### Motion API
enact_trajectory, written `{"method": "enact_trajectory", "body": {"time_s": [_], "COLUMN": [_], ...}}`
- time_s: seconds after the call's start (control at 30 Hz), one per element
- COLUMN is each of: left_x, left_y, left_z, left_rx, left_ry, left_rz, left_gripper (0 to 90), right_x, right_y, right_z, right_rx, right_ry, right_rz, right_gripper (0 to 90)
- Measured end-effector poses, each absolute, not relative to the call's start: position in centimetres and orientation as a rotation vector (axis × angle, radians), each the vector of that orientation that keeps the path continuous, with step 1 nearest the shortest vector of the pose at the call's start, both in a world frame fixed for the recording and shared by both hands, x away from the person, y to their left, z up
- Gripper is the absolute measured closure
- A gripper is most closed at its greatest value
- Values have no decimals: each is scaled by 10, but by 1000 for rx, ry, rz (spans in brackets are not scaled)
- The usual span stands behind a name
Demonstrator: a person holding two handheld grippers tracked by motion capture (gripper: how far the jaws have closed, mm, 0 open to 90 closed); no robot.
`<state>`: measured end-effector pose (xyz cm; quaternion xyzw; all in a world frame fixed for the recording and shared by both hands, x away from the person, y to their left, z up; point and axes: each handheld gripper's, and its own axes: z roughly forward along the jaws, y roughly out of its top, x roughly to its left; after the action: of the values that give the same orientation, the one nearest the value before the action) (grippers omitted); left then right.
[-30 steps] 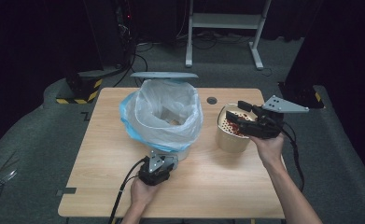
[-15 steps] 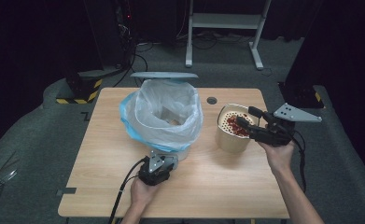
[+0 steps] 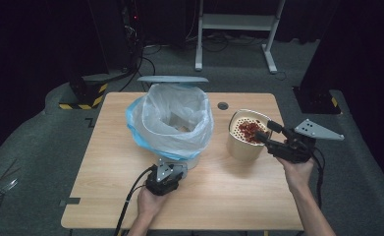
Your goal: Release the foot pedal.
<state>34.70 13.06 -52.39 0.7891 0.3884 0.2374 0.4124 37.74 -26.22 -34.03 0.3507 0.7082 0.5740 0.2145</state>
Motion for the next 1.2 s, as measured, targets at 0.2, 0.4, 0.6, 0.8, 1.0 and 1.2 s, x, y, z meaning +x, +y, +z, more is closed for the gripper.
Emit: {"method": "enact_trajectory", "body": {"time_s": [0.2, 0.4, 0.6, 0.8, 1.0, 1.2], "left_x": [347, 347, 347, 347, 347, 347], "left_y": [131, 131, 131, 131, 131, 131], "left_z": [-524, -524, -524, -524, -523, -523], "left_rx": [1990, 1986, 1991, 1991, 1991, 1991], "left_ry": [973, 977, 974, 974, 974, 975], "left_rz": [604, 601, 615, 616, 617, 617], "left_gripper": [517, 516, 516, 515, 515, 515], "right_x": [371, 363, 359, 356, 355, 354], "right_y": [-273, -284, -288, -289, -289, -286], "right_z": [-356, -376, -393, -412, -430, -449], "right_rx": [1021, 1070, 1105, 1144, 1179, 1206], "right_ry": [1947, 1938, 1937, 1937, 1957, 1984], "right_rz": [1587, 1553, 1533, 1492, 1445, 1409], "right_gripper": [377, 378, 379, 379, 382, 383]}}
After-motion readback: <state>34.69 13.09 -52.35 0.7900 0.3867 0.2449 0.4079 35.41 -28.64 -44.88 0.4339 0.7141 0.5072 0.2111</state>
